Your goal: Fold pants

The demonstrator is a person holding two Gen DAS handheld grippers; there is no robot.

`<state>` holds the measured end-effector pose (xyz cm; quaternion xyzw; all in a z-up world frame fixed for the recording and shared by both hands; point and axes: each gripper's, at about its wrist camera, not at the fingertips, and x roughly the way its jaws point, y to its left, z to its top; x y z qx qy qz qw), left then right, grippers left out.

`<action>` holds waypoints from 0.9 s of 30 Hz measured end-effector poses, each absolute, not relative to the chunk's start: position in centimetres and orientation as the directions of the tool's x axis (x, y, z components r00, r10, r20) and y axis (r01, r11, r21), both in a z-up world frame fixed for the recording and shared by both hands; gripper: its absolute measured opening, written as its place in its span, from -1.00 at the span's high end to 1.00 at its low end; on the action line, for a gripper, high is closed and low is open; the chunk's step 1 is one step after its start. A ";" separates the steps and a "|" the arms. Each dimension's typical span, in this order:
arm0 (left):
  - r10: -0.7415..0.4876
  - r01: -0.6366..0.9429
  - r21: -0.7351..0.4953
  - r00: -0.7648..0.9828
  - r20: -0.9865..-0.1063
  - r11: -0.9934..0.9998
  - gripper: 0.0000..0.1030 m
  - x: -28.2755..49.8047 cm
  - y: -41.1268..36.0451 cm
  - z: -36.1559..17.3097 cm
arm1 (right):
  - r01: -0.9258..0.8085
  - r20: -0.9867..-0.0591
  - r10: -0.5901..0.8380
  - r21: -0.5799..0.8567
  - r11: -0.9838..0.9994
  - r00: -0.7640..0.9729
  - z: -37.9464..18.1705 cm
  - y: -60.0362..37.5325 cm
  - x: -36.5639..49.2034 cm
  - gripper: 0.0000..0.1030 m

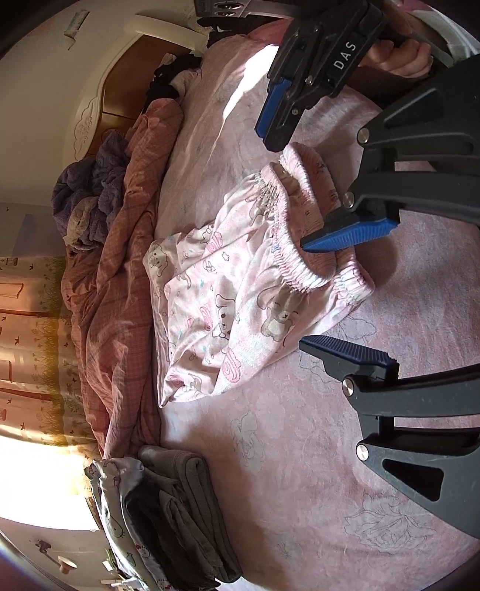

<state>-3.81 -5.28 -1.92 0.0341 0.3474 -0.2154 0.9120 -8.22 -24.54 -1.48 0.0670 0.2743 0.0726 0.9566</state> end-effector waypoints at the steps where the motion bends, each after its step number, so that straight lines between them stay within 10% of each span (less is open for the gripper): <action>1: -0.357 0.411 -0.080 0.662 -0.659 0.908 0.17 -3.6 -5.5 -2.2 | -0.102 -0.515 0.176 0.168 0.980 0.839 -1.5 -24.5 -8.2 0.41; 8: -0.360 0.416 -0.085 0.648 -0.671 0.906 0.70 -3.2 -5.7 -3.0 | -0.185 -0.600 0.209 0.103 0.977 0.772 -3.5 -22.9 -5.1 0.41; 11: -0.371 0.420 -0.092 0.655 -0.658 0.903 0.79 -3.5 -5.6 -2.8 | -0.170 -0.561 0.188 0.086 0.982 0.806 -3.0 -22.6 -4.9 0.83; 27: -0.359 0.412 -0.091 0.639 -0.680 0.906 0.77 -6.0 -3.7 -3.1 | -0.126 -0.515 0.163 0.106 0.986 0.842 -3.9 -22.9 -11.3 0.99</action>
